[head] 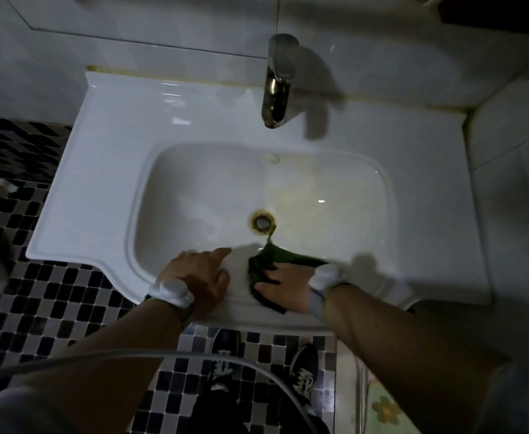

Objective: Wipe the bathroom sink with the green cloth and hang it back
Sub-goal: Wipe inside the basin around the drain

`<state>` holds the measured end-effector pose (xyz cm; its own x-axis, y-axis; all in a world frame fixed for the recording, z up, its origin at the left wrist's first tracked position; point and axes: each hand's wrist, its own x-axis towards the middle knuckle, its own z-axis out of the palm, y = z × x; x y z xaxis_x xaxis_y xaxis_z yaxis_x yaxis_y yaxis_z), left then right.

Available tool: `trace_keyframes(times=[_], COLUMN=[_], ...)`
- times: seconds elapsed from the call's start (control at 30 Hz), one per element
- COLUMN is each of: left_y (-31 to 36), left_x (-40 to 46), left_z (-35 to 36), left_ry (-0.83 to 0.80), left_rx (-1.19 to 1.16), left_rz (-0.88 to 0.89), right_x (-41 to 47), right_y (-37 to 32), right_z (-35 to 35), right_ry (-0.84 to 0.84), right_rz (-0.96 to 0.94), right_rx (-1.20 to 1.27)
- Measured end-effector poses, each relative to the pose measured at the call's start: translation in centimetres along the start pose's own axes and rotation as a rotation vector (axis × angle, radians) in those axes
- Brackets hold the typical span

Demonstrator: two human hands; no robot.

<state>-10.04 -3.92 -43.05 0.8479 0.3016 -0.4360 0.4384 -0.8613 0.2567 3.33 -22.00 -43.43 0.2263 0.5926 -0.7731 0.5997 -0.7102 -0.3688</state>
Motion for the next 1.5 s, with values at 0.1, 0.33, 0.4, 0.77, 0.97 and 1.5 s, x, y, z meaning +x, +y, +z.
trace_keyframes(times=[0.1, 0.33, 0.4, 0.77, 0.97, 1.5], left_y=[0.1, 0.2, 0.2, -0.2, 0.1, -0.1], left_x=[-0.2, -0.2, -0.2, 0.4, 0.1, 0.3], left_z=[-0.4, -0.1, -0.2, -0.1, -0.2, 0.2], left_ry=[0.023, 0.045, 0.043, -0.013, 0.008, 0.000], left_rx=[-0.009, -0.018, -0.025, 0.007, 0.007, -0.017], left_rz=[-0.006, -0.036, -0.045, -0.045, -0.066, -0.087], right_x=[-1.5, -3.4, -3.2, -1.0, 1.8, 2.8], right_y=[5.8, 11.9, 10.7, 9.7, 14.8, 8.1], right_z=[-1.6, -6.1, -5.0, -4.0, -10.4, -4.0], right_ry=[-0.004, 0.174, 0.134, -0.035, 0.093, -0.122], right_rz=[0.065, 0.267, 0.265, -0.112, -0.156, -0.208], right_rx=[-0.239, -0.847, -0.765, -0.435, -0.815, -0.493])
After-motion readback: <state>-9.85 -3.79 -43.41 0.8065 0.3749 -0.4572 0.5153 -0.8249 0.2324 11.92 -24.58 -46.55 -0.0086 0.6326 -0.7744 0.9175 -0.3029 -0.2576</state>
